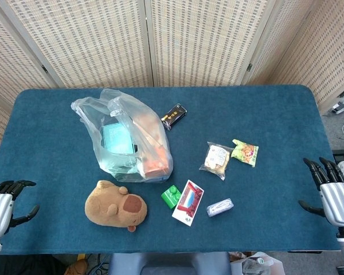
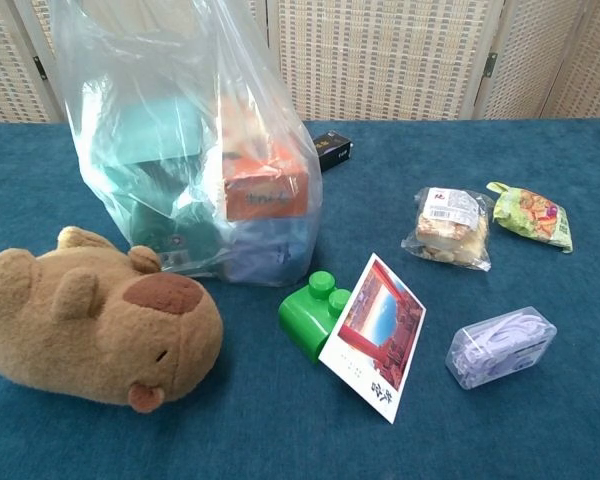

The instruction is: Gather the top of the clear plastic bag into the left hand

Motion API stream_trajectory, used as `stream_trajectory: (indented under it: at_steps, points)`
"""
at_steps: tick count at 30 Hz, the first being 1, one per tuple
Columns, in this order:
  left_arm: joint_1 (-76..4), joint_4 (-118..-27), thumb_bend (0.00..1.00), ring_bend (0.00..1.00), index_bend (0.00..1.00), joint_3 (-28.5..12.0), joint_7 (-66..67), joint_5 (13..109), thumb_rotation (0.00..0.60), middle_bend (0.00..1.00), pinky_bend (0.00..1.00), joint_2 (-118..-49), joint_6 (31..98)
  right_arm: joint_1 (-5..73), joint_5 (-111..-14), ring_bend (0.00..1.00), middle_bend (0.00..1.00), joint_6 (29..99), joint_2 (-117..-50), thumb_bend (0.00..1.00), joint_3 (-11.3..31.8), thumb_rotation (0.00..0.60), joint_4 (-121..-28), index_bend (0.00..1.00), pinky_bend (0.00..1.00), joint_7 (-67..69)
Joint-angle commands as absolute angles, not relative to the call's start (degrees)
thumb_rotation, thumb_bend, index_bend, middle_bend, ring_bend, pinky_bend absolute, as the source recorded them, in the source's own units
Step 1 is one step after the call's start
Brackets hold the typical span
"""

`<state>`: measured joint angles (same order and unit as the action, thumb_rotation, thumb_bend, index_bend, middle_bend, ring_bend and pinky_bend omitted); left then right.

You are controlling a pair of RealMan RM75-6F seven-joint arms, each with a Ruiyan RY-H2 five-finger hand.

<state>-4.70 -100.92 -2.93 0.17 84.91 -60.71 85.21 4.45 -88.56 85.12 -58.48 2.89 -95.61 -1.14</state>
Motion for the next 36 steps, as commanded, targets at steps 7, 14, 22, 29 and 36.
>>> stream_trajectory:
  at_steps: [7,14,22,29,36]
  points:
    - [-5.7,-101.2,0.22,0.30,0.32,-3.8,-2.7,85.0,0.600,0.34,0.17,-59.7,84.3,4.5,-89.3,0.04,0.16,86.1,-58.4,0.05,3.3,0.600,-95.2,0.00,0.11,-0.6]
    - [-8.7,-102.2,0.22,0.30,0.28,-5.4,-16.5,85.1,0.600,0.34,0.17,-56.1,80.1,5.2,-91.4,0.04,0.16,88.8,-58.2,0.05,4.8,0.600,-94.8,0.00,0.11,-0.6]
    - [-13.6,-102.9,0.22,0.30,0.23,-8.2,-33.2,85.6,0.600,0.33,0.17,-52.6,74.7,9.0,-94.8,0.04,0.16,88.1,-54.2,0.05,7.5,0.600,-98.8,0.00,0.11,0.8]
    - [-18.3,-103.5,0.22,0.30,0.21,-10.1,-43.2,85.3,0.600,0.30,0.17,-50.6,69.2,14.3,-97.9,0.04,0.16,86.6,-52.0,0.05,11.1,0.600,-103.9,0.00,0.11,1.5]
    - [-23.1,-104.3,0.22,0.26,0.18,-12.1,-53.5,85.2,0.600,0.25,0.17,-47.9,63.5,18.8,-98.2,0.04,0.15,82.3,-50.2,0.05,13.2,0.600,-108.8,0.00,0.11,-1.7]
